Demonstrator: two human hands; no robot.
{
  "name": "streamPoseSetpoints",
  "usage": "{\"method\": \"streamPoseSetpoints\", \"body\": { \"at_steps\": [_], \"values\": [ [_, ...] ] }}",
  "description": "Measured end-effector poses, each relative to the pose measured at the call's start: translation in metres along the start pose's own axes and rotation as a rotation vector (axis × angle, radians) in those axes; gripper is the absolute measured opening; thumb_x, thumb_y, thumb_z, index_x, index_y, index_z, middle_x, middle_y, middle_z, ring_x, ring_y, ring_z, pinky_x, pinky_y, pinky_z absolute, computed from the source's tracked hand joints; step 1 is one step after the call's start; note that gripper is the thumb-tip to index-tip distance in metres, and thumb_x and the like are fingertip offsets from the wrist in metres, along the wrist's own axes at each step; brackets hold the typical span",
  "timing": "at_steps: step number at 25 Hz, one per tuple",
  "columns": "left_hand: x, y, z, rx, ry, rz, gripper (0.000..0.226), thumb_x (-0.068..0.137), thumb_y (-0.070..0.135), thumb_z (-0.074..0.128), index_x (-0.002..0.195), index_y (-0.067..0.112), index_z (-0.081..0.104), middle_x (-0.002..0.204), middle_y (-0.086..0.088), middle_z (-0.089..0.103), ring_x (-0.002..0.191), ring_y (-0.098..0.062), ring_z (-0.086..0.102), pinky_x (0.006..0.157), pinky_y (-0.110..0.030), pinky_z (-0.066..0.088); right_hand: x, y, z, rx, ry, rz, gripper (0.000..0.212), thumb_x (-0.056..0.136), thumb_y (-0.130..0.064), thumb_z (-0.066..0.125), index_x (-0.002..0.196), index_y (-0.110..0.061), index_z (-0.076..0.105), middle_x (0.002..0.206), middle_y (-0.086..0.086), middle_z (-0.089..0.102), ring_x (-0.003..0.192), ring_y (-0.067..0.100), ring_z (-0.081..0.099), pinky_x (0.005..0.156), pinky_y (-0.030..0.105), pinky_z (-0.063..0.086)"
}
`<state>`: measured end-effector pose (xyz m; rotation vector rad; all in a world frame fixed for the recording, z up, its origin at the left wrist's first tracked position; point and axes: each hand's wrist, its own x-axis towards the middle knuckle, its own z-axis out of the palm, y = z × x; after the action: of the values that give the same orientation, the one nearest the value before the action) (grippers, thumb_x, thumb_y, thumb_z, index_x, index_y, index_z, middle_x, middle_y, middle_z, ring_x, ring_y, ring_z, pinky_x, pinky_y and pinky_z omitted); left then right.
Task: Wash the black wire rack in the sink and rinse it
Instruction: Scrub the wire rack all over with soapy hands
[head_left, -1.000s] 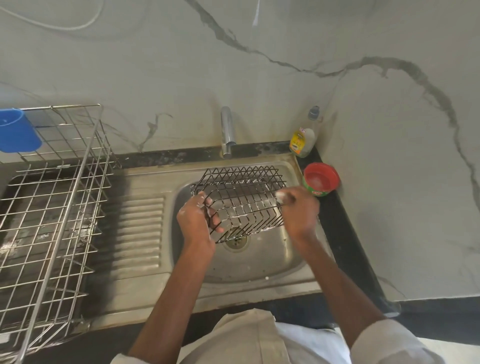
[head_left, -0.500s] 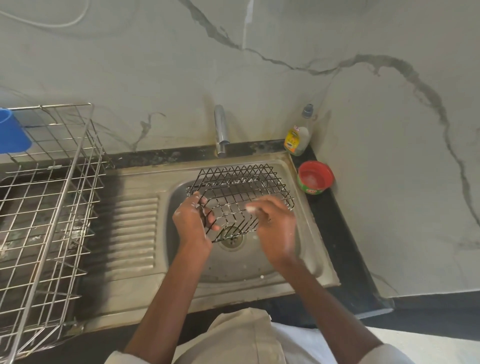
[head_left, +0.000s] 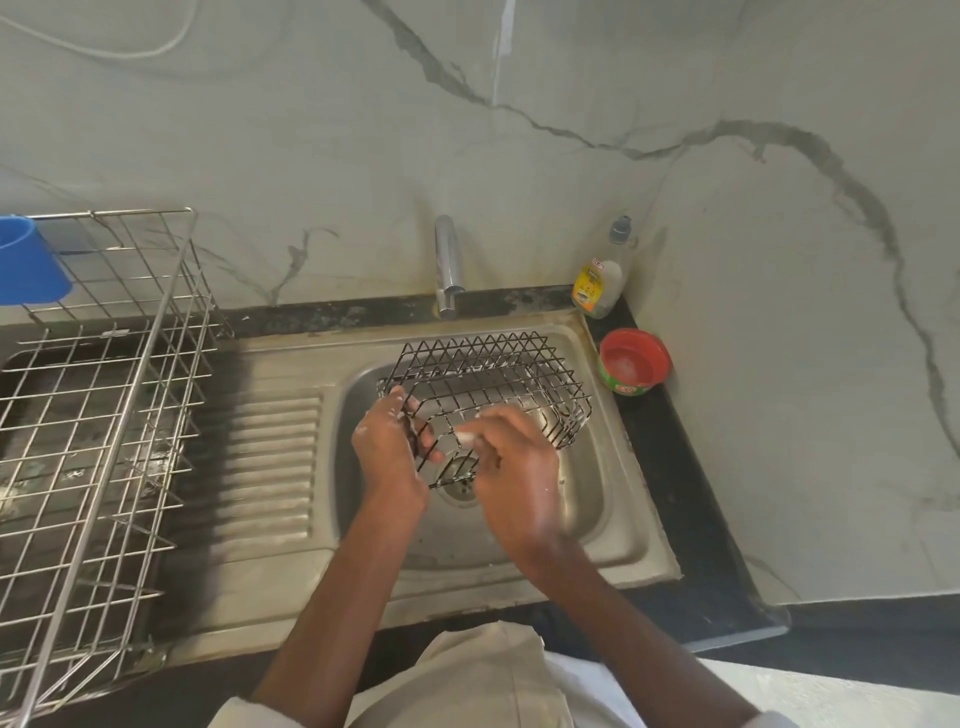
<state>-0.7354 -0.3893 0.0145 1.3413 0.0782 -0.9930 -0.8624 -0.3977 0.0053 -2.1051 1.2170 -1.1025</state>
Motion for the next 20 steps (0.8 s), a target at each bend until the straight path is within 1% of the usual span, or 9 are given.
{"method": "streamPoseSetpoints", "body": {
  "at_steps": [1,4,7,9,10,13,15,17,20],
  "values": [
    [0.001,0.000,-0.001,0.003,0.002,0.001,0.027,0.105,0.022,0.056,0.079,0.019,0.061,0.051,0.005,0.046,0.043,-0.014,0.041,0.039,-0.021,0.034,0.007,-0.002,0.003,0.014,-0.026,-0.051,0.032,0.082,0.019,0.067,0.094,-0.008,0.080,0.093,0.001,0.070,0.080,0.015,0.065,0.066,0.018,0.052],
    [0.000,0.002,-0.004,-0.004,-0.006,0.007,0.026,0.105,0.022,0.057,0.079,0.019,0.061,0.052,0.005,0.048,0.041,-0.013,0.041,0.038,-0.022,0.032,0.028,0.015,0.002,-0.016,-0.068,-0.061,0.031,0.083,0.017,0.069,0.093,-0.009,0.081,0.092,0.001,0.072,0.080,0.013,0.065,0.070,0.012,0.050],
    [-0.004,0.005,-0.004,0.016,-0.047,0.042,0.025,0.105,0.021,0.056,0.082,0.017,0.063,0.057,0.002,0.049,0.040,-0.013,0.041,0.037,-0.021,0.029,0.057,0.052,-0.020,-0.121,0.037,0.276,0.030,0.087,0.011,0.067,0.096,-0.015,0.080,0.098,0.003,0.073,0.089,0.021,0.070,0.073,0.027,0.051],
    [-0.004,0.005,-0.003,0.028,-0.064,0.046,0.017,0.104,0.022,0.057,0.091,0.015,0.066,0.063,0.000,0.053,0.041,-0.013,0.041,0.038,-0.021,0.029,0.068,0.072,-0.033,-0.239,0.075,0.475,0.026,0.092,0.005,0.064,0.099,-0.014,0.080,0.104,0.006,0.074,0.094,0.026,0.071,0.075,0.028,0.045],
    [-0.004,0.004,-0.002,0.034,-0.066,0.045,0.016,0.104,0.022,0.057,0.096,0.014,0.067,0.066,-0.001,0.056,0.041,-0.013,0.041,0.038,-0.021,0.030,0.069,0.072,-0.033,-0.270,0.065,0.496,0.025,0.092,0.005,0.064,0.098,-0.014,0.080,0.103,0.007,0.074,0.093,0.026,0.071,0.074,0.028,0.044],
    [-0.002,0.001,0.003,0.066,-0.065,0.066,0.031,0.105,0.030,0.058,0.100,0.005,0.075,0.059,-0.004,0.052,0.039,-0.013,0.043,0.036,-0.022,0.032,0.052,0.035,-0.008,-0.205,0.020,0.296,0.029,0.083,0.012,0.069,0.091,-0.013,0.081,0.093,0.005,0.074,0.084,0.022,0.070,0.068,0.018,0.043],
    [-0.001,-0.001,0.004,0.070,-0.061,0.083,0.035,0.105,0.034,0.059,0.092,0.006,0.077,0.056,-0.006,0.049,0.040,-0.015,0.044,0.038,-0.022,0.035,0.038,-0.001,0.012,-0.089,-0.008,0.142,0.028,0.081,0.013,0.072,0.088,-0.012,0.081,0.090,0.003,0.073,0.078,0.018,0.068,0.066,0.010,0.041],
    [0.003,-0.003,0.003,0.038,-0.056,0.098,0.034,0.103,0.034,0.063,0.079,0.012,0.072,0.061,-0.007,0.053,0.049,-0.017,0.051,0.048,-0.027,0.039,0.034,-0.026,0.022,0.009,-0.067,-0.014,0.026,0.079,0.012,0.070,0.088,-0.009,0.081,0.090,0.005,0.073,0.079,0.018,0.068,0.069,0.015,0.047],
    [0.006,-0.004,0.000,0.030,-0.073,0.111,0.034,0.104,0.038,0.063,0.083,0.012,0.070,0.066,-0.008,0.056,0.055,-0.018,0.055,0.052,-0.029,0.041,0.032,-0.029,0.022,0.063,-0.106,-0.176,0.022,0.080,0.006,0.064,0.089,-0.005,0.080,0.092,0.008,0.073,0.084,0.020,0.067,0.070,0.020,0.051]
  ]
}}
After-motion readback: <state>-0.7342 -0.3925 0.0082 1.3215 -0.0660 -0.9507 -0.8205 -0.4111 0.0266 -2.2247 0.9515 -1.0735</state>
